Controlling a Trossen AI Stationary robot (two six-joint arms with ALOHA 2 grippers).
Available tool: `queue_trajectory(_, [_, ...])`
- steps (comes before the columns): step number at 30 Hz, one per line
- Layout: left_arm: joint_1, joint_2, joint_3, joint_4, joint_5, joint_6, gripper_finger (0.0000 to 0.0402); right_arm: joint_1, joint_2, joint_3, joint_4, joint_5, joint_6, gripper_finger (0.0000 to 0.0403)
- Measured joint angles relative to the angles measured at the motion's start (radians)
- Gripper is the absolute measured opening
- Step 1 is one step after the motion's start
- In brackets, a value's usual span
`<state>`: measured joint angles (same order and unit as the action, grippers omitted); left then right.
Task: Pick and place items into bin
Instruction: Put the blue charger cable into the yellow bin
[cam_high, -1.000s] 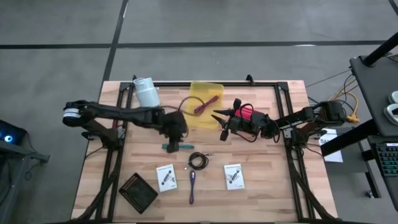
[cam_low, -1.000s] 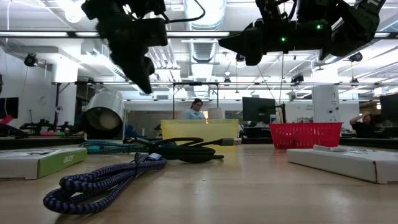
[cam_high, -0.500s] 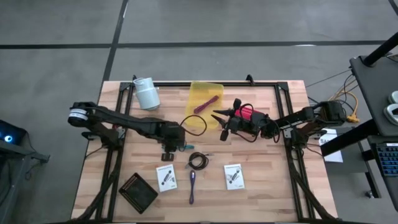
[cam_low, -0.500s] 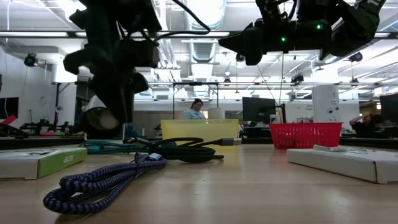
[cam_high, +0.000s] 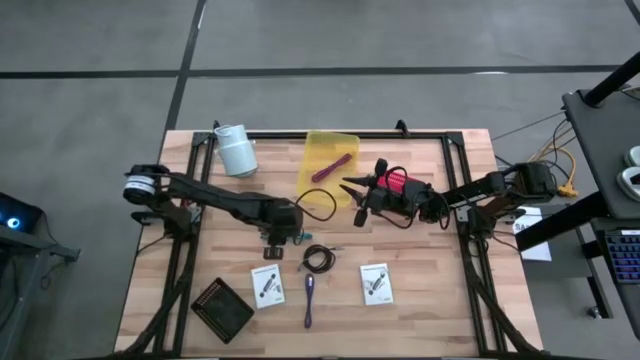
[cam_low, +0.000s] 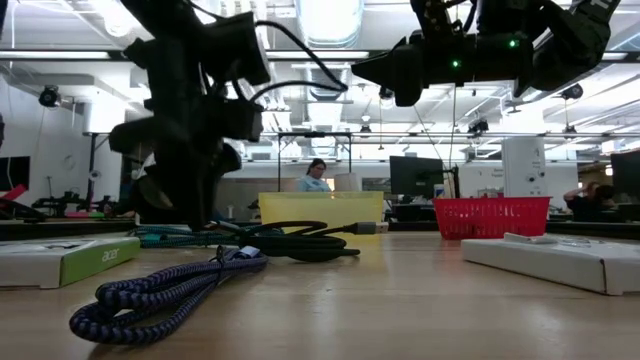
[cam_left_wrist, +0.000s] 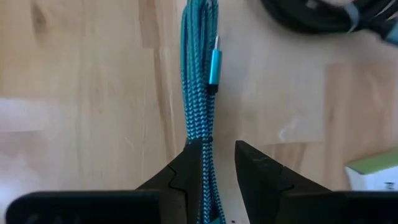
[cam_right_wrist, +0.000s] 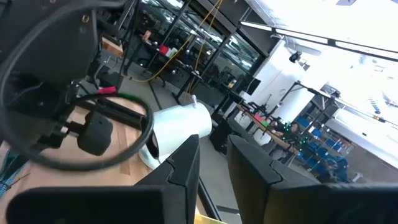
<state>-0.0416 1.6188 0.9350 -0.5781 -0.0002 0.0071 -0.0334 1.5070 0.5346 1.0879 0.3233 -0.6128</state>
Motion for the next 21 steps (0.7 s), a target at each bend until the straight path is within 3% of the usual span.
queue_trajectory(21, [0.054,0.106,0.006,0.037,-0.026,0.011,0.0067,0.0,0.0,0.0,-0.007,-0.006,0.0,0.0074])
